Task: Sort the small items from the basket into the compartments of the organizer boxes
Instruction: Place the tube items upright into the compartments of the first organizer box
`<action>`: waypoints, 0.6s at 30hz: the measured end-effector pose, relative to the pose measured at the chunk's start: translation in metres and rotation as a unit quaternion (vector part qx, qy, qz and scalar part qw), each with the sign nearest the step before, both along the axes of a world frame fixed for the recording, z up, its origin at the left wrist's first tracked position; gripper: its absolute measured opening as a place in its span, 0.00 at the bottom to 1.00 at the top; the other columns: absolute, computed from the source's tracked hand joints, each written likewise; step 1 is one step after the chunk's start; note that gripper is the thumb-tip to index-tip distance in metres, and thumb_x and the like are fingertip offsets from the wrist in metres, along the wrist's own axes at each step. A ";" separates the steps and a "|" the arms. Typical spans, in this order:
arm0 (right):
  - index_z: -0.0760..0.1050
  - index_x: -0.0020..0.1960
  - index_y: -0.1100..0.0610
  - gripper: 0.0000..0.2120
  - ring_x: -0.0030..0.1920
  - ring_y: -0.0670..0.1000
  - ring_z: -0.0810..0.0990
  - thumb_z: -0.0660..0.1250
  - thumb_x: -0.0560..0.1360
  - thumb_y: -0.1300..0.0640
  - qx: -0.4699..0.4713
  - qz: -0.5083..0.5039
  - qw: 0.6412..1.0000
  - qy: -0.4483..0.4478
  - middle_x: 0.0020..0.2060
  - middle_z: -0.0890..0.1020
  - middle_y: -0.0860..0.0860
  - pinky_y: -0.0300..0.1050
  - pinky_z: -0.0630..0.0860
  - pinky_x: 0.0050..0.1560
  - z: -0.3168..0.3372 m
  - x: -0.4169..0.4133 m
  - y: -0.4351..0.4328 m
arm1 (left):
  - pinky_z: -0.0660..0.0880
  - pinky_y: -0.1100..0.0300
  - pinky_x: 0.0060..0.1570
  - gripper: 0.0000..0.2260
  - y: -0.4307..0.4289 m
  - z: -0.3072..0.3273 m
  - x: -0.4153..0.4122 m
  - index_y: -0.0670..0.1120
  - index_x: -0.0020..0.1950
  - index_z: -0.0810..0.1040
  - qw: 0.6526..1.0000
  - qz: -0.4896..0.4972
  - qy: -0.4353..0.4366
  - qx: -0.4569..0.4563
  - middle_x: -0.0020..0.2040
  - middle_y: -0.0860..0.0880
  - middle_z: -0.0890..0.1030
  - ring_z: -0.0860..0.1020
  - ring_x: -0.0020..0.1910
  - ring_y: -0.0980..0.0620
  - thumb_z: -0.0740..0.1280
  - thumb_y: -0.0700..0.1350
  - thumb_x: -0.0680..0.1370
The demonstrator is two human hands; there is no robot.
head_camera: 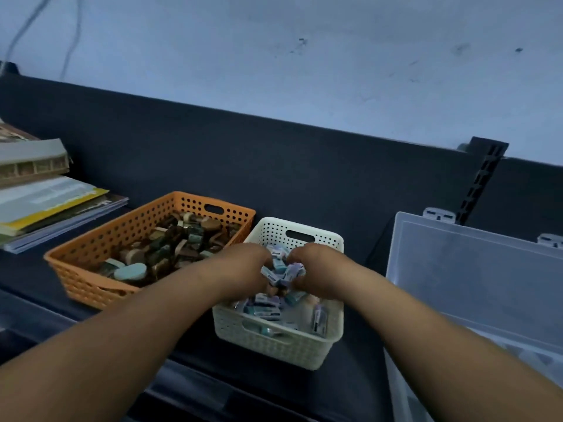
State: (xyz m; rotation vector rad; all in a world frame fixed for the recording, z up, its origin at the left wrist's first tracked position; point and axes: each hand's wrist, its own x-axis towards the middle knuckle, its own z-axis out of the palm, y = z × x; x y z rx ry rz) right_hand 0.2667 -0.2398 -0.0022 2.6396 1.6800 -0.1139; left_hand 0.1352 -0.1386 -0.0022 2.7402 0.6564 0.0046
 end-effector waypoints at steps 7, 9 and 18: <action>0.75 0.53 0.51 0.07 0.48 0.54 0.76 0.66 0.75 0.56 -0.004 -0.028 0.999 0.023 0.49 0.79 0.53 0.44 0.72 0.44 -0.015 -0.001 0.015 | 0.69 0.59 0.46 0.14 0.010 -0.011 0.025 0.47 0.61 0.76 0.993 -0.070 0.047 0.081 0.59 0.45 0.77 0.76 0.57 0.45 0.66 0.48 0.76; 0.73 0.47 0.55 0.04 0.45 0.55 0.76 0.61 0.76 0.61 0.040 -0.040 0.998 0.029 0.45 0.78 0.53 0.45 0.72 0.43 -0.007 -0.001 0.006 | 0.67 0.59 0.45 0.12 0.010 -0.013 0.030 0.46 0.58 0.76 0.988 -0.090 0.073 0.098 0.58 0.44 0.77 0.75 0.56 0.44 0.66 0.49 0.77; 0.75 0.50 0.58 0.07 0.40 0.51 0.82 0.61 0.76 0.66 0.322 -0.209 0.869 0.311 0.45 0.82 0.59 0.48 0.81 0.46 0.031 0.004 -0.082 | 0.68 0.59 0.42 0.05 0.009 -0.007 0.043 0.45 0.50 0.73 0.980 -0.112 0.085 0.141 0.54 0.43 0.77 0.75 0.51 0.45 0.59 0.42 0.78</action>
